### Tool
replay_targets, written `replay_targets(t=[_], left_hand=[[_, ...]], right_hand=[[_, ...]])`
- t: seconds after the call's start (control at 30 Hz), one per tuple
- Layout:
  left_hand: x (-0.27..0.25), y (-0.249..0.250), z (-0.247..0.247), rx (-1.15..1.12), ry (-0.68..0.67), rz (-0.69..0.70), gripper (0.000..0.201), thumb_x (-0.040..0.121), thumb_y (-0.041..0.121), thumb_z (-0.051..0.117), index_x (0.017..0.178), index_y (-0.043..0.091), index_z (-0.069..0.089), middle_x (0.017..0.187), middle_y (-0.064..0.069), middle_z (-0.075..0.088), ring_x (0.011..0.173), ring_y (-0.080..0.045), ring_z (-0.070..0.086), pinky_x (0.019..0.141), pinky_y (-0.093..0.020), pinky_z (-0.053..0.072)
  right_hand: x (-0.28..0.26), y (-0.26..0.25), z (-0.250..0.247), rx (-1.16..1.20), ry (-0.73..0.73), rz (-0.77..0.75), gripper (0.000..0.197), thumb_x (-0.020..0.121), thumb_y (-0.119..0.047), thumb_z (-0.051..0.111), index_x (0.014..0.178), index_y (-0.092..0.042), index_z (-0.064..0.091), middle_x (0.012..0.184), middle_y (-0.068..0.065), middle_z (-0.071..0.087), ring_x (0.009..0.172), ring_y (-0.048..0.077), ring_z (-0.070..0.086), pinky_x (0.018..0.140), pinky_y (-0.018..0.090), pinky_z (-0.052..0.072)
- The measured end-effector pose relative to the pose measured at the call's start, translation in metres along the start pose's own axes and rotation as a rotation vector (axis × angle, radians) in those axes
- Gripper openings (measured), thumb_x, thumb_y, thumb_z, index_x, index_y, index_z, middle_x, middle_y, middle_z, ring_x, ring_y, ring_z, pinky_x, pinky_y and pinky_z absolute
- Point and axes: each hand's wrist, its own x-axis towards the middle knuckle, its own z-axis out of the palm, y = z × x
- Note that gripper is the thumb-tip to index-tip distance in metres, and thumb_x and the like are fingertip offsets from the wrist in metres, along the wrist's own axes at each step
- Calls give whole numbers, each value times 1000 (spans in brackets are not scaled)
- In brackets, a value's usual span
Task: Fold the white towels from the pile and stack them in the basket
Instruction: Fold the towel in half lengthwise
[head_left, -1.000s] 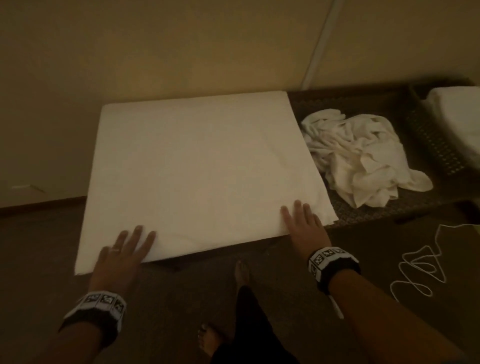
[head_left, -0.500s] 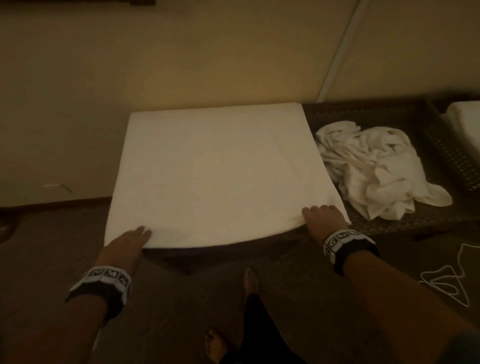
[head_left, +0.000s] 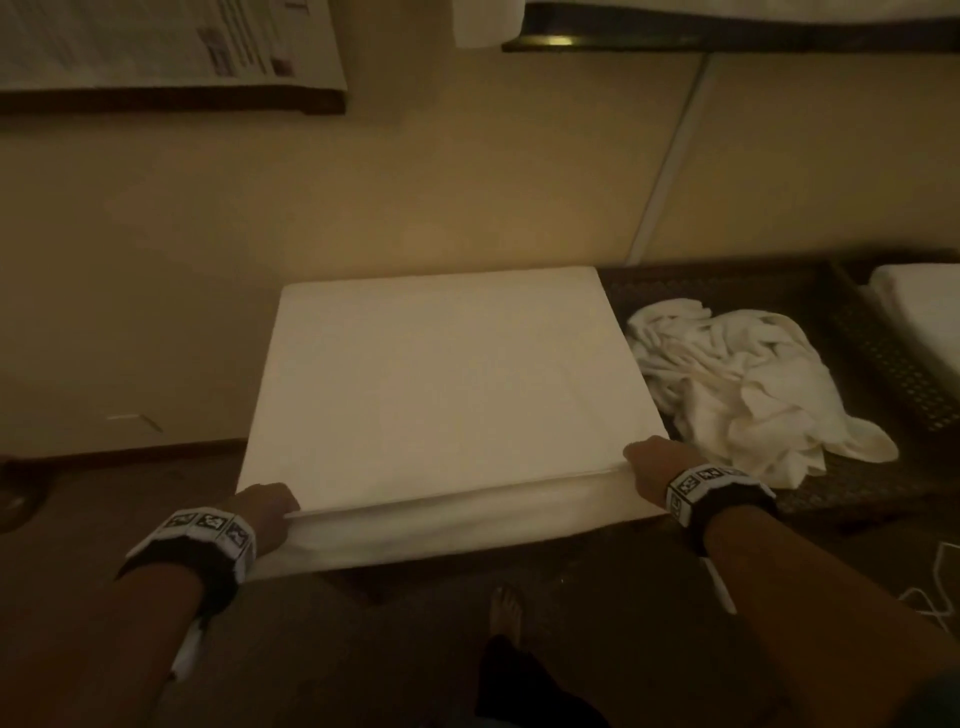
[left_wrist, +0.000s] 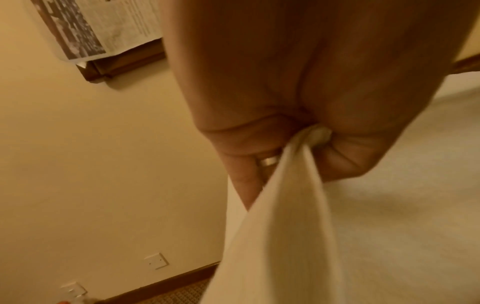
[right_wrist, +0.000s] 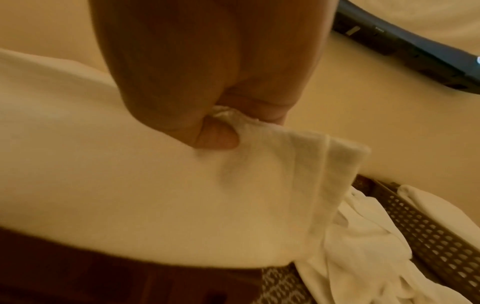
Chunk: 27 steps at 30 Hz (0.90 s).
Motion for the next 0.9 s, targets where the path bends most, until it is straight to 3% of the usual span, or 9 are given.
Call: replay_targets(t=[0.2,0.4,0.77,0.9], left_hand=[[32,-16,-48,-30,120,-6,40,97,16,49,137,21,51,143,-4,49,130,-21,47,107,-28,36],[74,-17,-101,-66,233,0,42,95,11,51,137,17,53,142,-7,51,131,-25,48,108,-31,36],[167,-3,-179,-193,279,-143,40,97,6,47,137,13,54,140,-17,50,126,-36,49,105,-40,39],[180,5,-164,34,308,-135,53,94,22,51,146,25,42,150,-5,41,133,-29,42,108,-41,37]], right_hand=[[47,8,-37,-28,122,9,30,97,-19,38,123,-21,53,125,5,57,115,26,57,96,41,48],[116,17,-76,-56,135,45,33,98,-19,41,127,-21,55,130,6,58,118,27,57,100,40,46],[237,25,-132,31,106,9,32,96,-20,45,125,-19,58,126,8,60,114,30,59,96,43,49],[250,20,-121,-19,199,-21,36,87,-22,51,123,-19,55,125,7,55,116,30,50,97,46,43]])
